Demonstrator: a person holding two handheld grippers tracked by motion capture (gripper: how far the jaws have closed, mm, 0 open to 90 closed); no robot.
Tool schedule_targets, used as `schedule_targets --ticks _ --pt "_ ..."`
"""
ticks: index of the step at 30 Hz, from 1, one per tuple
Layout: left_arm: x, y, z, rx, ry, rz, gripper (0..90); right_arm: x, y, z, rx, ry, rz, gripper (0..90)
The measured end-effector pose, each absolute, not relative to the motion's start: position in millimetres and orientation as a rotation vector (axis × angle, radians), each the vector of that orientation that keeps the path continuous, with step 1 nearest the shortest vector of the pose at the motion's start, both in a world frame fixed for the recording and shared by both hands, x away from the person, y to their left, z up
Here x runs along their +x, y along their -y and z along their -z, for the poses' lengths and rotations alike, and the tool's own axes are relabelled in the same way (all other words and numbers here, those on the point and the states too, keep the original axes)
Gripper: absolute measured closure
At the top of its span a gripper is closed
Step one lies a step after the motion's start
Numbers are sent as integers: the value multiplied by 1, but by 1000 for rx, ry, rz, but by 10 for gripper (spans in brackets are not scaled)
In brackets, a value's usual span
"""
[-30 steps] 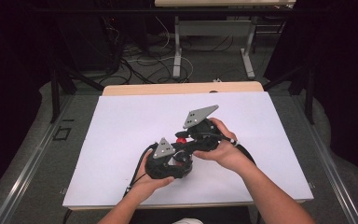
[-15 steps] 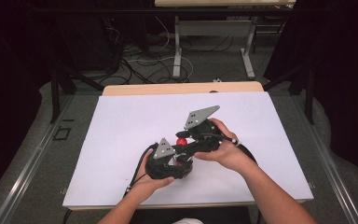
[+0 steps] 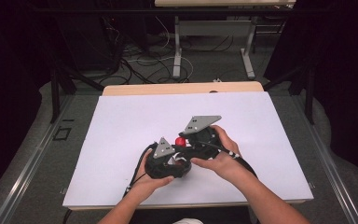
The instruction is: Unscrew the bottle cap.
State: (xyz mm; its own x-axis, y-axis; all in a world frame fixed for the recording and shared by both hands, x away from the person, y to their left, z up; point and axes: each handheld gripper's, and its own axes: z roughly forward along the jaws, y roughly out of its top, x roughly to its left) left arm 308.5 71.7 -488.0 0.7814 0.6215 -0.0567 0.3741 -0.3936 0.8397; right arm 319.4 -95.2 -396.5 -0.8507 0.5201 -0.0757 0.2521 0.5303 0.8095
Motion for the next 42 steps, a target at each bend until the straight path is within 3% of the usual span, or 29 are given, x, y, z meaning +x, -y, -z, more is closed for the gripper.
schedule_targets --ticks 5,18,22,27,34,42 --pt "308 -73 487 2043 -732 -328 302 326 94 395 615 -2497 -1239 599" --pt "308 -70 488 2053 -711 -314 302 358 107 393 182 -2752 -1311 609" --pt "308 -72 487 2039 -724 -323 302 353 105 392 277 -2703 -1302 489" --pt "310 -74 487 2029 -741 -327 302 340 103 388 443 -2581 -1295 462" --pt "309 -73 487 2032 -741 -316 302 322 95 389 572 -2519 -1239 504" --pt "308 -72 488 2033 -733 -321 302 330 95 389 517 -2542 -1236 609"
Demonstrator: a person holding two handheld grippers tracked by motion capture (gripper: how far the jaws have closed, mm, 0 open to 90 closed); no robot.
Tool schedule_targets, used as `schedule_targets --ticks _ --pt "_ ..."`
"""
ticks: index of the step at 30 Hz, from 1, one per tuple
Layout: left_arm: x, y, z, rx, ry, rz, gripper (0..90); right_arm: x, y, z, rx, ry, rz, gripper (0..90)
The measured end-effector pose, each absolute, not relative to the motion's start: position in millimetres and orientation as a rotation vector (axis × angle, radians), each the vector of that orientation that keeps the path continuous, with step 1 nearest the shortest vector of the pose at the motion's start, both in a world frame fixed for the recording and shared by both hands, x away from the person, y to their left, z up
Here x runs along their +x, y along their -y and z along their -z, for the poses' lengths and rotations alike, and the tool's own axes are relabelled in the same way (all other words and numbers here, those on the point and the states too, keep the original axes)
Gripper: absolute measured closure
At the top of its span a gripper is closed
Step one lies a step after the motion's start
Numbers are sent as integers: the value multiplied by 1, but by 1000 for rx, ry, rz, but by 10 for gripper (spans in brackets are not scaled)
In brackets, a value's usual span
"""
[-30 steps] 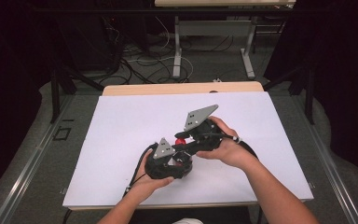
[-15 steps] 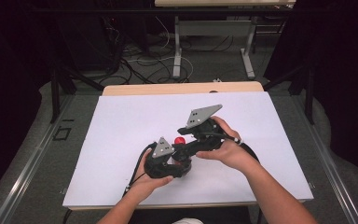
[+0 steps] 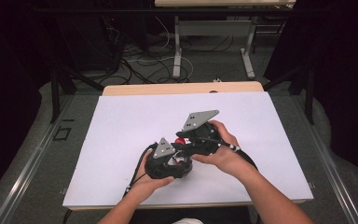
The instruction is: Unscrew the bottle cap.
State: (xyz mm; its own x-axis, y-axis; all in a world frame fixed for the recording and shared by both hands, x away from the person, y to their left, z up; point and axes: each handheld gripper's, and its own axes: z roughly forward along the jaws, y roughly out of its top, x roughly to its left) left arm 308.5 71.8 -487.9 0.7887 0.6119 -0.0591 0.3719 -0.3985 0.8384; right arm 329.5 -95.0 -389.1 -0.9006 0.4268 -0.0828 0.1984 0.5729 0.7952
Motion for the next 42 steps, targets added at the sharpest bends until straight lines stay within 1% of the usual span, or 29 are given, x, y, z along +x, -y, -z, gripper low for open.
schedule_targets --ticks 6,13,16,19,20,22,25,32,34,36,39,42 --pt "308 -72 487 2040 -721 -308 303 345 102 386 362 -2664 -1274 614" --pt "307 -71 487 2044 -705 -312 302 352 107 385 254 -2713 -1294 617" --pt "306 -70 486 2039 -717 -302 303 353 109 385 252 -2717 -1317 617" --pt "307 -71 486 2032 -715 -323 302 352 108 384 266 -2695 -1321 613" --pt "307 -72 485 2037 -718 -307 302 350 107 385 300 -2695 -1327 602" --pt "308 -72 486 2028 -723 -315 302 347 106 386 345 -2671 -1320 509" --pt "308 -74 485 2033 -731 -312 302 339 104 386 422 -2606 -1311 483" --pt "309 -73 486 2021 -742 -315 302 321 97 392 584 -2505 -1253 497" --pt "309 -73 486 2027 -742 -327 302 320 95 393 594 -2490 -1246 515" --pt "308 -73 486 2025 -746 -320 302 320 94 394 596 -2466 -1252 554" --pt "308 -72 486 2024 -741 -323 302 322 92 396 585 -2464 -1258 561" --pt "307 -72 486 2023 -740 -320 302 325 92 396 535 -2487 -1240 590"
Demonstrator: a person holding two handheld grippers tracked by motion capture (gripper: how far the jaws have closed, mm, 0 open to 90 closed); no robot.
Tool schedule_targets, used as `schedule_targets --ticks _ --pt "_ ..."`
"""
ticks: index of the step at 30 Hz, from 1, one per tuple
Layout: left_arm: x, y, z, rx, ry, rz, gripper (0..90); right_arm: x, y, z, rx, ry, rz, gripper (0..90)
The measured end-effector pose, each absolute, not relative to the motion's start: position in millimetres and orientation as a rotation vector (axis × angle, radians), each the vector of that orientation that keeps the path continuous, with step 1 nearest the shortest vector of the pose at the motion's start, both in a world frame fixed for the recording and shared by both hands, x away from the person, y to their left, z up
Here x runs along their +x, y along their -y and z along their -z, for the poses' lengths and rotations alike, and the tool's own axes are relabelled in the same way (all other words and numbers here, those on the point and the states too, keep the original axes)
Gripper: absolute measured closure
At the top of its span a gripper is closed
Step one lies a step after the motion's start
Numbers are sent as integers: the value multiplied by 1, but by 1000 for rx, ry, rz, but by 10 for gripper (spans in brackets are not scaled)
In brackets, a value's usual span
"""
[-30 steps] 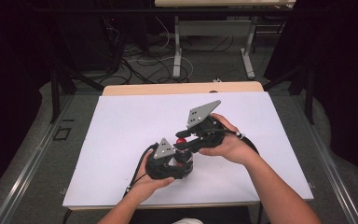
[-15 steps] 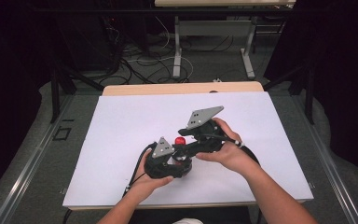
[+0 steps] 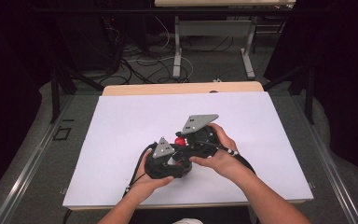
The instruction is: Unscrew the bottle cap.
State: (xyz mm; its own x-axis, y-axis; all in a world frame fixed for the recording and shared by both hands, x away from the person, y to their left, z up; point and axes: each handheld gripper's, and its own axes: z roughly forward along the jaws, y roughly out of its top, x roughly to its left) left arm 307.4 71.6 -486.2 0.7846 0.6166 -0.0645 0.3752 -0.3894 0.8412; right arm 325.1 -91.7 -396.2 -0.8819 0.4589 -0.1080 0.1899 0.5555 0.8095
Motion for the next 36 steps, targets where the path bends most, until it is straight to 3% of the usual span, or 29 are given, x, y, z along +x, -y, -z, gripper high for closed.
schedule_targets --ticks 23,25,27,36 --pt "306 -71 483 2026 -707 -321 302 350 104 387 273 -2703 -1305 611" --pt "306 -71 483 2027 -712 -319 302 350 104 387 292 -2695 -1306 586" --pt "307 -72 483 2025 -716 -319 302 345 102 388 366 -2677 -1321 474" --pt "308 -73 484 2027 -742 -327 302 325 98 395 559 -2524 -1283 491"
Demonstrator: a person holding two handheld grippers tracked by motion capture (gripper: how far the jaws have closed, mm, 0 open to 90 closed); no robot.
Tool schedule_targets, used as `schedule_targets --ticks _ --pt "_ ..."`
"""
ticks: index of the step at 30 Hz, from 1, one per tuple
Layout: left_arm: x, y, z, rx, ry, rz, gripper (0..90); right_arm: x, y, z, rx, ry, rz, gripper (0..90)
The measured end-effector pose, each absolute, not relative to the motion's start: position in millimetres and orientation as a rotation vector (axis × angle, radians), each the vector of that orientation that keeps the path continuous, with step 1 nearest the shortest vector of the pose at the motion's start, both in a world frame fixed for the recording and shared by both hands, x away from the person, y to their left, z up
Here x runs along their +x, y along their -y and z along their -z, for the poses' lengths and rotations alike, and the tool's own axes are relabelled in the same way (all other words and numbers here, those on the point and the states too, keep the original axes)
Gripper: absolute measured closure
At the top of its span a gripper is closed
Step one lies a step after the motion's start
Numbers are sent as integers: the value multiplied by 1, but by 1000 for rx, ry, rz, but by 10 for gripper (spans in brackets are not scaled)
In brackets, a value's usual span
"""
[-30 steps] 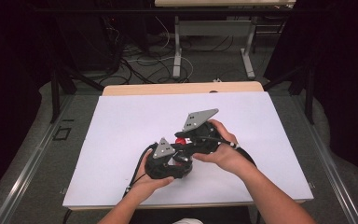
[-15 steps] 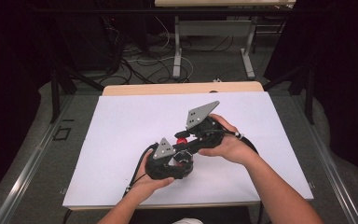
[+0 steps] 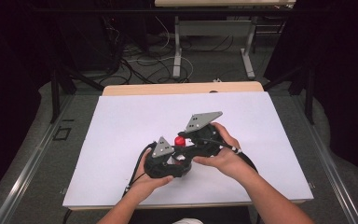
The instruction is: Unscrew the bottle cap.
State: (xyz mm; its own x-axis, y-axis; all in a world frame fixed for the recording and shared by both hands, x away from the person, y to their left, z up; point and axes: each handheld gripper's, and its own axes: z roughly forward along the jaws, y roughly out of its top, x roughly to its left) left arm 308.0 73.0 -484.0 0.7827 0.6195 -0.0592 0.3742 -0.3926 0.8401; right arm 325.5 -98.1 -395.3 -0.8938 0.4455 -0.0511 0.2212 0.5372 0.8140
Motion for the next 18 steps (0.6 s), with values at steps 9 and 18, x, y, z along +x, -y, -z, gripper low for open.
schedule_targets --ticks 9,18 --pt "306 -71 485 2036 -747 -321 302 329 92 397 505 -2524 -1247 583" --pt "307 -72 485 2042 -728 -323 302 344 96 393 391 -2647 -1284 609"
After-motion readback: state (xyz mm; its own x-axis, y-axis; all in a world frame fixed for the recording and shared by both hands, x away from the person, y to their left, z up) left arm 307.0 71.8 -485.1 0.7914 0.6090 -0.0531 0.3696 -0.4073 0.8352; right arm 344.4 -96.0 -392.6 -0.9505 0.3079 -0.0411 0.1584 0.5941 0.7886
